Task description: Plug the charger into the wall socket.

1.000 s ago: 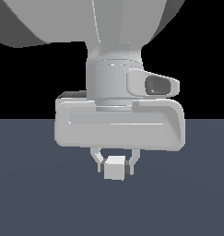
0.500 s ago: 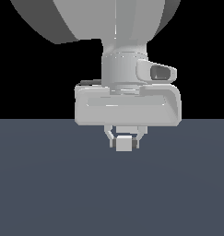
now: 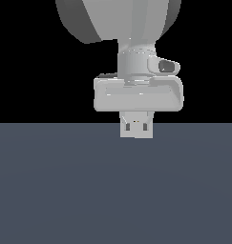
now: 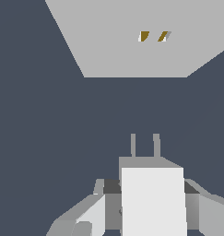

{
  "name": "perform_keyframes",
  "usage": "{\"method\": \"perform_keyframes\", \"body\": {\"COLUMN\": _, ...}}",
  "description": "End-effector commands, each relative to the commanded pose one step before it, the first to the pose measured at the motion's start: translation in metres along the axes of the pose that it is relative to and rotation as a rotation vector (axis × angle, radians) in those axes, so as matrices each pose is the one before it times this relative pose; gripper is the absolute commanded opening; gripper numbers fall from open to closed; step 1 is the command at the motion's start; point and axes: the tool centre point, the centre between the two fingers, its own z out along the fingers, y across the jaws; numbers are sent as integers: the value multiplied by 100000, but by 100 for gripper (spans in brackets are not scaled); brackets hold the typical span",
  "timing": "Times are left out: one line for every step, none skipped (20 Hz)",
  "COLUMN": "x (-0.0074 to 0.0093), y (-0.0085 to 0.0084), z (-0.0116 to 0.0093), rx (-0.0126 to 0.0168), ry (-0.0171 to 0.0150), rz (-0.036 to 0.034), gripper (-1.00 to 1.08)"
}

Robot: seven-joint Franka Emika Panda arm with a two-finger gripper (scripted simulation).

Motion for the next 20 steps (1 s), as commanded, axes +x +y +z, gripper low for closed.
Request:
{"method": "perform_keyframes", "body": {"x": 962, "y": 191, "z": -468, "rx": 46, "ry": -103, "rz": -356, "gripper": -100}}
{"method": "perform_keyframes", "body": {"x": 284, "y": 66, "z": -132, "rx": 7, "ry": 0, "rz": -69, "gripper": -100}}
{"method": "perform_keyframes", "body": {"x": 244, "y": 49, "z": -111, "rx": 7, "ry": 0, "rz": -69, "gripper": -100}}
{"method": "perform_keyframes", "body": {"x": 204, "y": 33, "z": -92, "rx": 6, "ry": 0, "rz": -69, "gripper": -100}}
{"method": "perform_keyframes", "body": {"x": 167, "y": 62, "z": -73, "rx": 0, "ry": 0, "rz": 0, "gripper": -100}}
{"method": "perform_keyframes", "body": {"x": 127, "y": 3, "z": -56, "rx": 6, "ry": 0, "rz": -69, "gripper": -100}}
{"method": "perform_keyframes", "body": {"x": 92, "y": 33, "z": -39, "rx": 0, "ry": 0, "rz": 0, "gripper": -100}}
{"method": "perform_keyframes", "body": {"x": 53, "y": -24, "z": -23, "rx": 5, "ry": 0, "rz": -69, "gripper": -100}}
{"method": "perform_keyframes", "body": {"x": 18, "y": 7, "z": -8, "rx": 0, "ry": 0, "rz": 0, "gripper": -100}}
{"method": "perform_keyframes", "body": {"x": 0, "y": 0, "z": 0, "rx": 0, "ry": 0, "rz": 0, "gripper": -100}}
{"method": "perform_keyframes", "body": {"x": 0, "y": 0, "z": 0, "rx": 0, "ry": 0, "rz": 0, "gripper": -100}}
{"method": "perform_keyframes", "body": {"x": 0, "y": 0, "z": 0, "rx": 0, "ry": 0, "rz": 0, "gripper": -100}}
{"method": "perform_keyframes", "body": {"x": -24, "y": -10, "z": 14, "rx": 0, "ry": 0, "rz": 0, "gripper": -100}}
{"method": "perform_keyframes", "body": {"x": 17, "y": 0, "z": 2, "rx": 0, "ry": 0, "rz": 0, "gripper": -100}}
{"method": "perform_keyframes", "body": {"x": 51, "y": 0, "z": 6, "rx": 0, "ry": 0, "rz": 0, "gripper": -100}}
{"method": "perform_keyframes", "body": {"x": 85, "y": 0, "z": 10, "rx": 0, "ry": 0, "rz": 0, "gripper": -100}}
{"method": "perform_keyframes", "body": {"x": 119, "y": 0, "z": 14, "rx": 0, "ry": 0, "rz": 0, "gripper": -100}}
{"method": "perform_keyframes", "body": {"x": 153, "y": 0, "z": 18, "rx": 0, "ry": 0, "rz": 0, "gripper": -100}}
{"method": "perform_keyframes", "body": {"x": 187, "y": 0, "z": 22, "rx": 0, "ry": 0, "rz": 0, "gripper": -100}}
{"method": "perform_keyframes", "body": {"x": 220, "y": 0, "z": 26, "rx": 0, "ry": 0, "rz": 0, "gripper": -100}}
